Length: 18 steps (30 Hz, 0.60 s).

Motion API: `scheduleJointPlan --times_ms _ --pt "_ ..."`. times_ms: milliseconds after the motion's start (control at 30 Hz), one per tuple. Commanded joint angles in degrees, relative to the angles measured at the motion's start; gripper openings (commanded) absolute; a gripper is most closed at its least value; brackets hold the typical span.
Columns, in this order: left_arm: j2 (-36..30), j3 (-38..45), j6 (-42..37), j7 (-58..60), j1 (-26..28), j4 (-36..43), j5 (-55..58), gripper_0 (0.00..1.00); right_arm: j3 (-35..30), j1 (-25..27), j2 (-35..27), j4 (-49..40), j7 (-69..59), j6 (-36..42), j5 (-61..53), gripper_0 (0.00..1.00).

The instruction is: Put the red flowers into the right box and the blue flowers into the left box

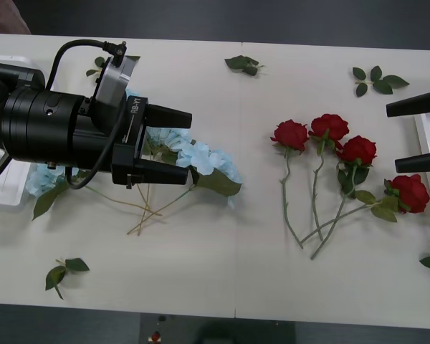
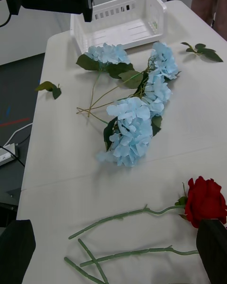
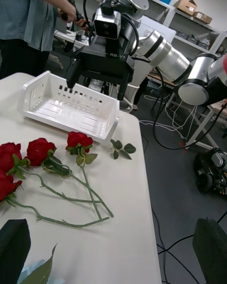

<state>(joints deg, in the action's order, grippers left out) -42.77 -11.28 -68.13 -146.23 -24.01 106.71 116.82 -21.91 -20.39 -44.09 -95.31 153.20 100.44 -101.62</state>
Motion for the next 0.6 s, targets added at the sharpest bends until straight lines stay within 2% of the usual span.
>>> scheduleJointPlan --times_ms 33,267,467,500,600 --pt "-0.64 0.73 0.01 -1.43 -0.95 1.75 0.42 1.0 -0.24 2.29 0.14 -0.49 1.8 0.1 -1.13 1.0" --pt "-0.64 0.73 0.01 -1.43 -0.95 1.75 0.42 1.0 -0.85 2.38 -0.65 -0.31 1.8 -0.07 -1.22 1.0" --pt "-0.64 0.73 0.01 -1.43 -0.95 1.75 0.42 1.0 -0.85 2.29 -2.23 -1.63 -6.25 -1.83 0.37 1.0" --pt "0.32 -0.94 -0.43 -1.34 2.04 0.7 0.51 1.0 -0.77 2.29 -2.49 -2.25 -8.36 -2.27 1.24 1.0" --pt "-0.2 -0.41 0.45 -0.73 2.21 0.78 3.32 1.0 -0.24 2.38 -3.11 -4.36 -14.69 -3.5 3.0 1.0"
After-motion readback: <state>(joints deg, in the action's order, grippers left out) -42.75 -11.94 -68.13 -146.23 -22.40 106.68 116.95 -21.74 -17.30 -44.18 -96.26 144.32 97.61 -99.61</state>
